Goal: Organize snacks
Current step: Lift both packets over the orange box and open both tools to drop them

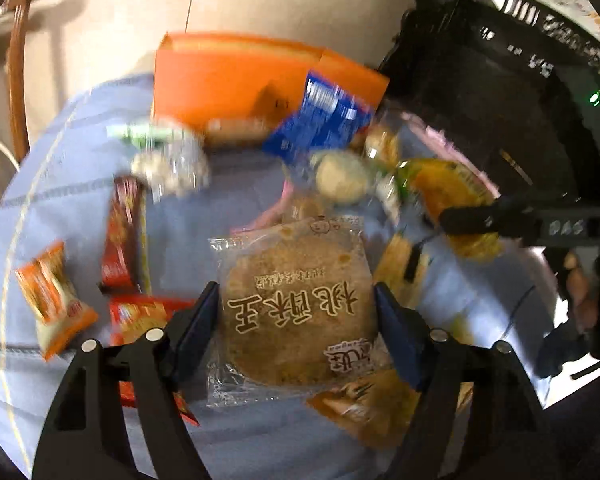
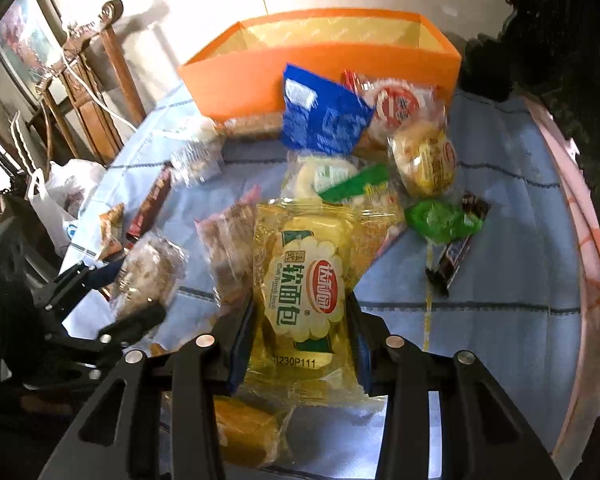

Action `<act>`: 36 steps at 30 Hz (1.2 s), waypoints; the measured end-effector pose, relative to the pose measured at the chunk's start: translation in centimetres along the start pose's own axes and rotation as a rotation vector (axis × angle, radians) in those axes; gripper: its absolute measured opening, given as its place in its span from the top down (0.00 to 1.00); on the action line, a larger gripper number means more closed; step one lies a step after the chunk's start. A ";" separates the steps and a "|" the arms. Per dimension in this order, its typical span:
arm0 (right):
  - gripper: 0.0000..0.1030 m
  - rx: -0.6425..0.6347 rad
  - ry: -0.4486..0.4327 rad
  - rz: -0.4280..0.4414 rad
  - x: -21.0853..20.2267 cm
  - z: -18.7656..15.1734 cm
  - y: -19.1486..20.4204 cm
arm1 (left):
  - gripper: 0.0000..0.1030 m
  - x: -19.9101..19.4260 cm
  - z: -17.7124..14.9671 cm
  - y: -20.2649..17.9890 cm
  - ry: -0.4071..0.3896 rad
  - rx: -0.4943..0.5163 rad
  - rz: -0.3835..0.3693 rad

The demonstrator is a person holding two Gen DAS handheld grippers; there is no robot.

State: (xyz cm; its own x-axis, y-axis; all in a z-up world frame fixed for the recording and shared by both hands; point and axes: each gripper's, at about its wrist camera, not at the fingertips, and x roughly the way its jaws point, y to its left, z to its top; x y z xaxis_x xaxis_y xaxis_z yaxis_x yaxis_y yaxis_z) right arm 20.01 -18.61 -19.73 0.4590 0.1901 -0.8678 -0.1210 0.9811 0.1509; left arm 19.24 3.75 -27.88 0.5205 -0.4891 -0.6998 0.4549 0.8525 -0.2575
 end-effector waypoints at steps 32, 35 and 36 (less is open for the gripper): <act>0.60 -0.080 -0.366 -0.016 -9.8 27.8 -3.2 | 0.28 1.8 30.3 0.7 -0.285 0.087 0.191; 0.39 -0.071 -0.318 0.002 -6.8 30.2 -3.9 | 0.20 4.9 31.7 1.9 -0.235 0.066 0.262; 0.30 -0.060 -0.307 -0.029 -5.9 30.4 -4.2 | 0.12 6.1 32.1 2.5 -0.205 0.052 0.307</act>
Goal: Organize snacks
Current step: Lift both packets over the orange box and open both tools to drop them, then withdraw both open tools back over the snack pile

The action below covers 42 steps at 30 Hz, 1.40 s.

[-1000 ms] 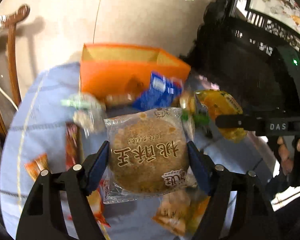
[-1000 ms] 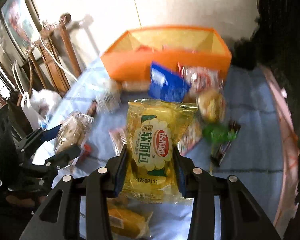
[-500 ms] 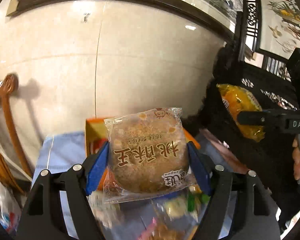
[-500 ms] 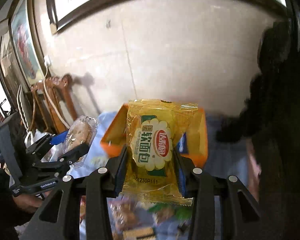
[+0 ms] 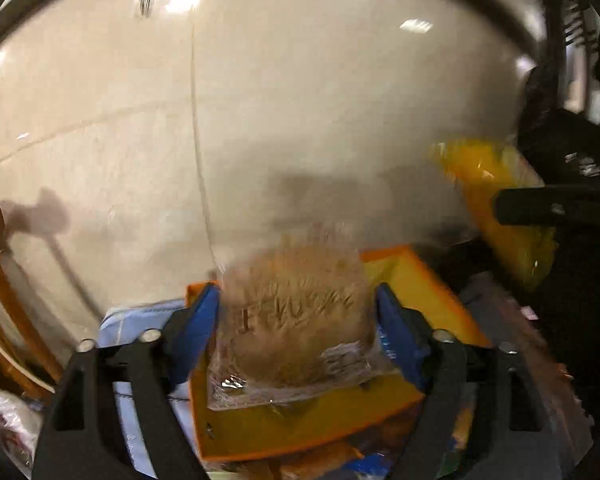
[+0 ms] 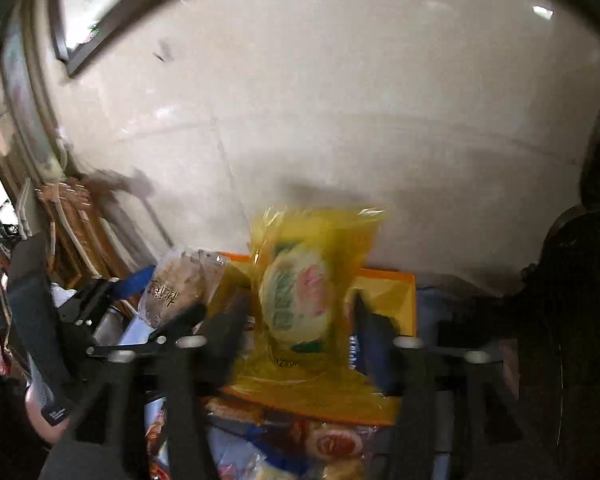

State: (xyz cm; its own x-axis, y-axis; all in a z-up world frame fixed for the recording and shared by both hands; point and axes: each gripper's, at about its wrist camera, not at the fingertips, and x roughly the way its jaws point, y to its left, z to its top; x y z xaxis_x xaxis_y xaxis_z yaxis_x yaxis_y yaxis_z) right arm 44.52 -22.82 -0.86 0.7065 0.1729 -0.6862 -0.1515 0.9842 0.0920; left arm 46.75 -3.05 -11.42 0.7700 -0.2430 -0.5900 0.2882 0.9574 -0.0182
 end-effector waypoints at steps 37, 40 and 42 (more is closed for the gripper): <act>0.20 -0.198 0.416 0.061 -6.0 -37.1 13.6 | 0.04 -14.1 -33.1 2.2 0.288 0.143 -0.087; 0.20 -0.309 0.424 0.055 -4.7 -38.4 14.6 | 0.04 -12.9 -33.6 2.0 0.285 0.131 -0.091; 0.20 -0.377 0.421 0.040 -3.9 -39.1 15.2 | 0.04 -11.7 -33.7 2.1 0.303 0.103 -0.081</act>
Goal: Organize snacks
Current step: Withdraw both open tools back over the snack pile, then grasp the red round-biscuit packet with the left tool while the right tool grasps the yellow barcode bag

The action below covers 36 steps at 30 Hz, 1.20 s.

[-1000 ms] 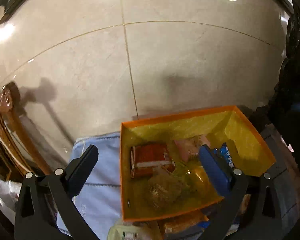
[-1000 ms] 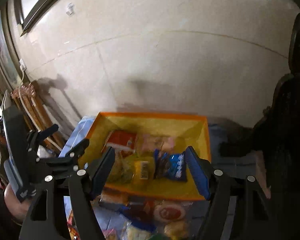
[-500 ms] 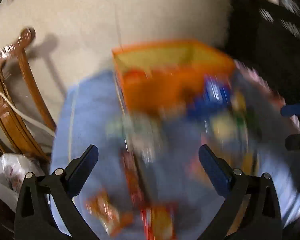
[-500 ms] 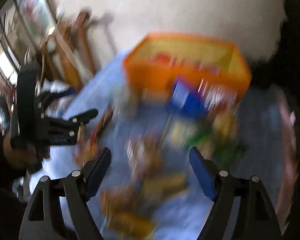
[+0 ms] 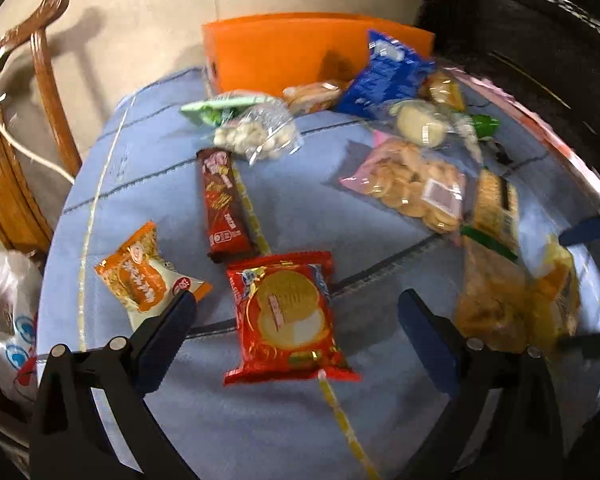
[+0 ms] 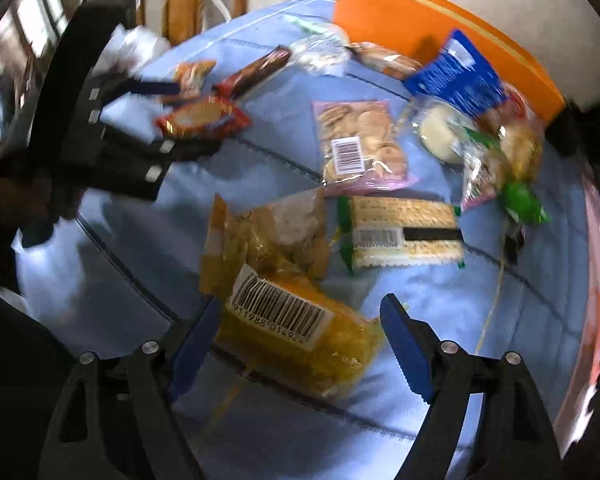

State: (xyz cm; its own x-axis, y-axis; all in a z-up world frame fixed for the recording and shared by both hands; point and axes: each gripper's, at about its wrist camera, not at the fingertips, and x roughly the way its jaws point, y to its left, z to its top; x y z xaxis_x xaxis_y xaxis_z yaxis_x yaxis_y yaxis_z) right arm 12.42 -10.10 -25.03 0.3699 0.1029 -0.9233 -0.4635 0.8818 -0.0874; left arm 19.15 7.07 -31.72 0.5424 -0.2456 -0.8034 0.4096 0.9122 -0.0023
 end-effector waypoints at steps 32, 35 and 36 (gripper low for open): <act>0.59 0.303 -0.173 0.070 -8.6 4.9 -11.4 | 0.59 -6.7 8.6 0.8 -0.214 -0.083 -0.174; 0.39 0.297 -0.134 0.103 -6.9 4.2 -11.8 | 0.59 -4.4 8.3 1.0 -0.134 -0.089 -0.149; 0.33 0.259 -0.116 0.086 -6.1 3.6 -11.3 | 0.58 -3.5 7.7 1.1 -0.114 -0.088 -0.138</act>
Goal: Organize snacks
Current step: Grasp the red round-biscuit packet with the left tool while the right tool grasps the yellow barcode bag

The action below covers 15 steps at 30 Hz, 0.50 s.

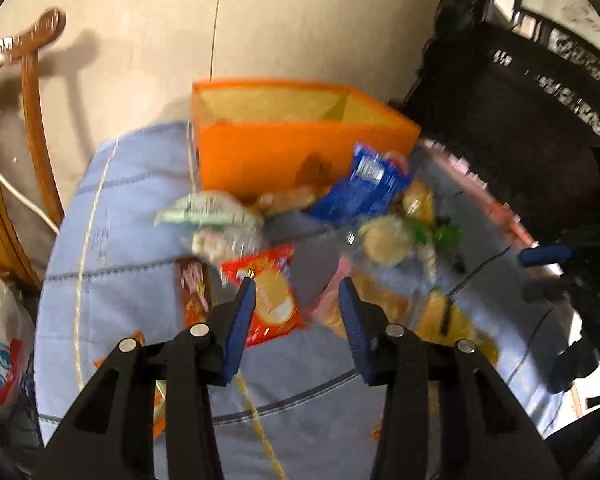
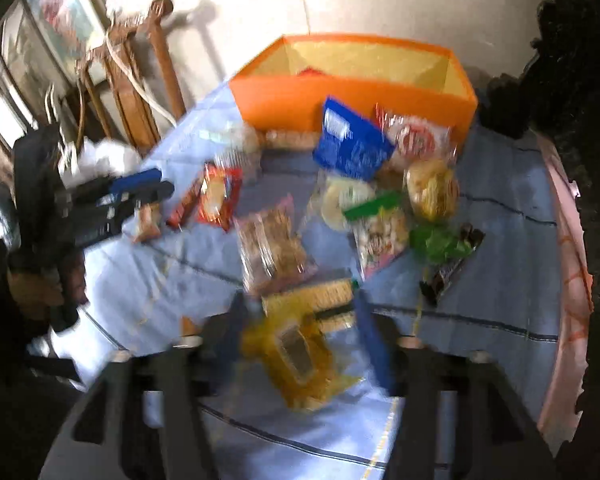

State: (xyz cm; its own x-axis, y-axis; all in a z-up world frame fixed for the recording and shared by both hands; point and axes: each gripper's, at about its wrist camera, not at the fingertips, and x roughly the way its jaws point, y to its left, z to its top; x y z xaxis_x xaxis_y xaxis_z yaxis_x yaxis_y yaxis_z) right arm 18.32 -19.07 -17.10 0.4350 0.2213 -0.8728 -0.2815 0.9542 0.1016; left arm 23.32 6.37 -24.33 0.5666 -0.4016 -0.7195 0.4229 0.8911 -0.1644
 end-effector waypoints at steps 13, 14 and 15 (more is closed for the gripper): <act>0.54 -0.200 0.176 -0.138 8.3 -5.1 3.7 | 0.34 10.4 -1.1 -0.4 0.084 0.026 0.150; 0.58 -0.190 0.176 -0.137 8.3 -5.1 3.6 | 0.55 10.8 -1.2 -0.4 0.103 0.034 0.157; 0.60 -0.175 0.178 -0.127 8.1 -5.1 3.4 | 0.57 11.1 -1.6 -0.1 0.122 0.025 0.147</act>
State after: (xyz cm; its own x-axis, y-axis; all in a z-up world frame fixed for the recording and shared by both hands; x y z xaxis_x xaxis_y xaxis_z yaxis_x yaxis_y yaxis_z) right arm 16.50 -15.04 -26.25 0.3235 0.0483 -0.9450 -0.3841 0.9194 -0.0845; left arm 28.47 2.13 -33.41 0.5346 -0.2374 -0.8111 0.3601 0.9322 -0.0355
